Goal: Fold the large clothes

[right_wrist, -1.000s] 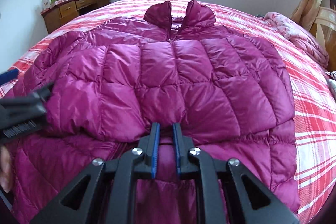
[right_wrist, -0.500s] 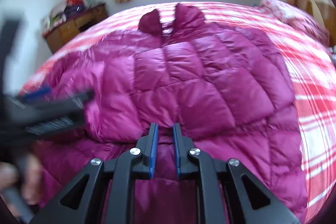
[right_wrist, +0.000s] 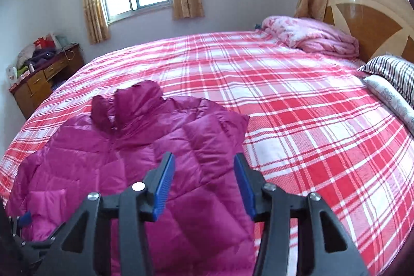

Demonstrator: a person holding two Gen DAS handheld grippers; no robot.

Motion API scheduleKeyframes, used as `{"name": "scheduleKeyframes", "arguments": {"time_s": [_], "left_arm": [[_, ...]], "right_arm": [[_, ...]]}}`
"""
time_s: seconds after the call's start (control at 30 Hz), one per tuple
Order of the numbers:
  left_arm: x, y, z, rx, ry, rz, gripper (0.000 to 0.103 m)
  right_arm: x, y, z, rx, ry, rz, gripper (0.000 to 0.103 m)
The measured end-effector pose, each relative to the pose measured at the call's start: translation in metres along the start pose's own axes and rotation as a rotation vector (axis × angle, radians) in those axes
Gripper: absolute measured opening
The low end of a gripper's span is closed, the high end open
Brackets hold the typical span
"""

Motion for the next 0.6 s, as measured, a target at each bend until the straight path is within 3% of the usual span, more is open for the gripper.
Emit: {"name": "scheduleKeyframes", "arguments": {"time_s": [0.37,0.6], "left_arm": [[-0.003,0.004,0.004,-0.005,-0.001,-0.004,0.102],[0.000,0.003,0.009,-0.045,0.033,0.009,0.102]], "right_arm": [[0.045,0.038,-0.013,-0.018,-0.020,0.143,0.051],[0.034,0.038,-0.009,-0.061,0.024,0.147,0.053]]}}
Point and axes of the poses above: each gripper's, at about its wrist camera, not at the fingertips, and x roughly the way its jaws point, z to its left, y to its underside, the point moved 6 cm from there along x, roughly the way its jaws point, and after that the axes turned 1 degree about -x, right-handed, at the moved point
